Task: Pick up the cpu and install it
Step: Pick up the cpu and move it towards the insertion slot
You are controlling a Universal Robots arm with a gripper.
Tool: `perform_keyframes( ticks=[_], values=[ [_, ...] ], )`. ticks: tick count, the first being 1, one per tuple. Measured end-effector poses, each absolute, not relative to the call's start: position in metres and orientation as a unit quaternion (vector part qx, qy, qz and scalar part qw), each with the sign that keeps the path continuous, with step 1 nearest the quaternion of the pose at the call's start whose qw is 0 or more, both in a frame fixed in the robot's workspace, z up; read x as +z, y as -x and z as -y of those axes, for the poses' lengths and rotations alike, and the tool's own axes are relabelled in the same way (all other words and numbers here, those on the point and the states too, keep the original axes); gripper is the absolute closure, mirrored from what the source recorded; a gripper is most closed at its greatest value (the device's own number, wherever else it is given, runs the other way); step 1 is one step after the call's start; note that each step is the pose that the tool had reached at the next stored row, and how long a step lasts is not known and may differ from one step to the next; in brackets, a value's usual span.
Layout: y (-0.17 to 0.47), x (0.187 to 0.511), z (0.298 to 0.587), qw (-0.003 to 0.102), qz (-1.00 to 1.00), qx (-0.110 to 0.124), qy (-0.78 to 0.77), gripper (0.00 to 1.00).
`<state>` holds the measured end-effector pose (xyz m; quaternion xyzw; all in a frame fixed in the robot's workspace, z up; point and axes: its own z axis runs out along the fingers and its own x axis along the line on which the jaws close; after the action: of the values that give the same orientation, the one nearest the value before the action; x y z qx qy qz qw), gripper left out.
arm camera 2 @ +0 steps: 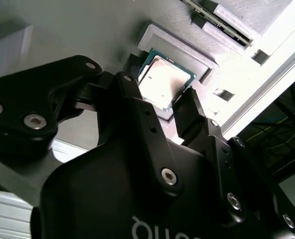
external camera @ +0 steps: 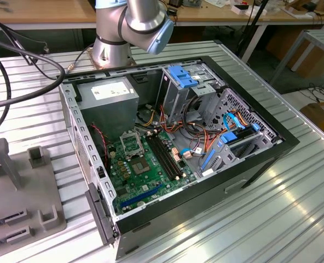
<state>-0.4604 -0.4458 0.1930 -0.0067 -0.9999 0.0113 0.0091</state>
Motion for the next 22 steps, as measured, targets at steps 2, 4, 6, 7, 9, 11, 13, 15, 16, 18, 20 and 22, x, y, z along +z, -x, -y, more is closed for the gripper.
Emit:
perform_keyframes(
  ticks=[2, 4, 6, 7, 9, 11, 13, 15, 16, 18, 20, 22],
  values=[
    [0.4604, 0.1930, 0.4458, 0.009, 1.000, 0.011, 0.007, 0.39],
    [0.4604, 0.1929, 0.4458, 0.009, 1.000, 0.011, 0.007, 0.39],
    [0.4604, 0.1928, 0.4458, 0.008, 1.000, 0.011, 0.007, 0.39],
    [0.4604, 0.1927, 0.4458, 0.008, 1.000, 0.011, 0.007, 0.39],
    [0.4605, 0.1926, 0.4457, 0.006, 1.000, 0.011, 0.007, 0.39],
    [0.4605, 0.1925, 0.4458, 0.006, 1.000, 0.011, 0.007, 0.39],
    [0.4606, 0.1924, 0.4457, 0.005, 1.000, 0.011, 0.007, 0.39],
    [0.4611, 0.1922, 0.4458, 0.005, 1.000, 0.011, 0.007, 0.39],
    [0.4614, 0.1921, 0.4458, 0.005, 1.000, 0.011, 0.007, 0.39],
    [0.4617, 0.1919, 0.4458, 0.005, 1.000, 0.011, 0.007, 0.39],
    [0.4624, 0.1918, 0.4458, 0.005, 1.000, 0.011, 0.007, 0.39],
    [0.4627, 0.1916, 0.4458, 0.004, 1.000, 0.011, 0.007, 0.39]
  ],
)
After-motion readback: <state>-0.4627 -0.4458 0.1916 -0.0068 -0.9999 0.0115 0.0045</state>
